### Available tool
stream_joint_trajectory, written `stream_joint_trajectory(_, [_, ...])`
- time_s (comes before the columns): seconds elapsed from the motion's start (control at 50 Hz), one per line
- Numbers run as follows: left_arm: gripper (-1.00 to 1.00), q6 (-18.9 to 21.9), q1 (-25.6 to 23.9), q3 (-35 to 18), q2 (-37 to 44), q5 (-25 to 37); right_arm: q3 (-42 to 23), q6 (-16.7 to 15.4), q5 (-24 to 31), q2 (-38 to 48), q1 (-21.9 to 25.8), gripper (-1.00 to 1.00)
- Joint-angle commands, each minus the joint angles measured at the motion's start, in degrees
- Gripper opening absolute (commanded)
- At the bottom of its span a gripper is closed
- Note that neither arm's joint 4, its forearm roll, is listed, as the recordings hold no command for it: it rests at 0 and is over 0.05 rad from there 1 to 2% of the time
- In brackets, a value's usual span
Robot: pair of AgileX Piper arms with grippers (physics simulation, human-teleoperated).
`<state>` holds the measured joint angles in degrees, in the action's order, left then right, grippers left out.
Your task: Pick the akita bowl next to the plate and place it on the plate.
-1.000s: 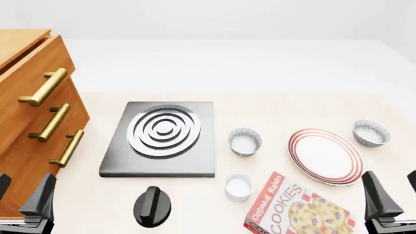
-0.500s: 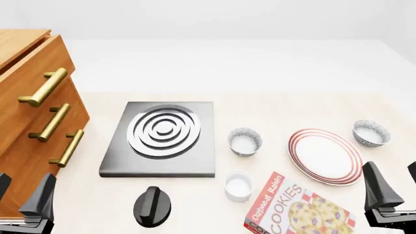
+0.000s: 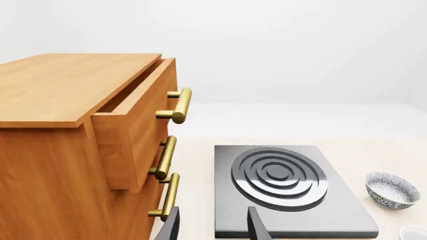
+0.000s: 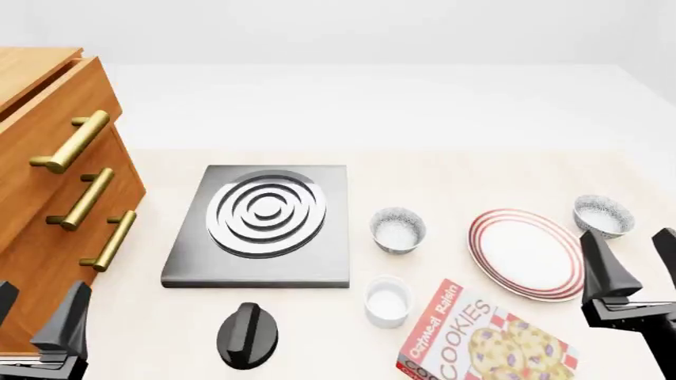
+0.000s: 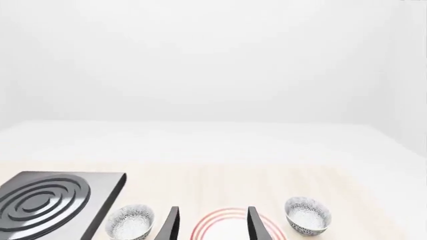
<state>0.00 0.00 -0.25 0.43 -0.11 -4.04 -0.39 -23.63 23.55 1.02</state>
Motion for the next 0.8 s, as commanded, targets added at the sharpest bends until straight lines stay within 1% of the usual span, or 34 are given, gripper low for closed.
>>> stream_joint_trajectory(0.02, [1.00,0.00,0.00,0.00,0.00,0.00,-0.43,-0.97,-9.13,9.81,-0.37,1.00])
stream_joint_trajectory(0.16, [1.00,0.00,0.00,0.00,0.00,0.00,-1.17,-1.24,-13.42,15.23,-1.13,1.00])
stream_joint_trajectory(0.48, [1.00,0.00,0.00,0.00,0.00,0.00,-3.42,-1.06,-19.00,23.63,-2.87,1.00])
stream_joint_trajectory(0.5, [1.00,0.00,0.00,0.00,0.00,0.00,-3.62,-1.13,-19.99,25.07,-3.05,1.00])
stream_joint_trajectory(0.8, [1.00,0.00,0.00,0.00,0.00,0.00,-6.75,-1.08,-22.92,31.32,-4.58,1.00])
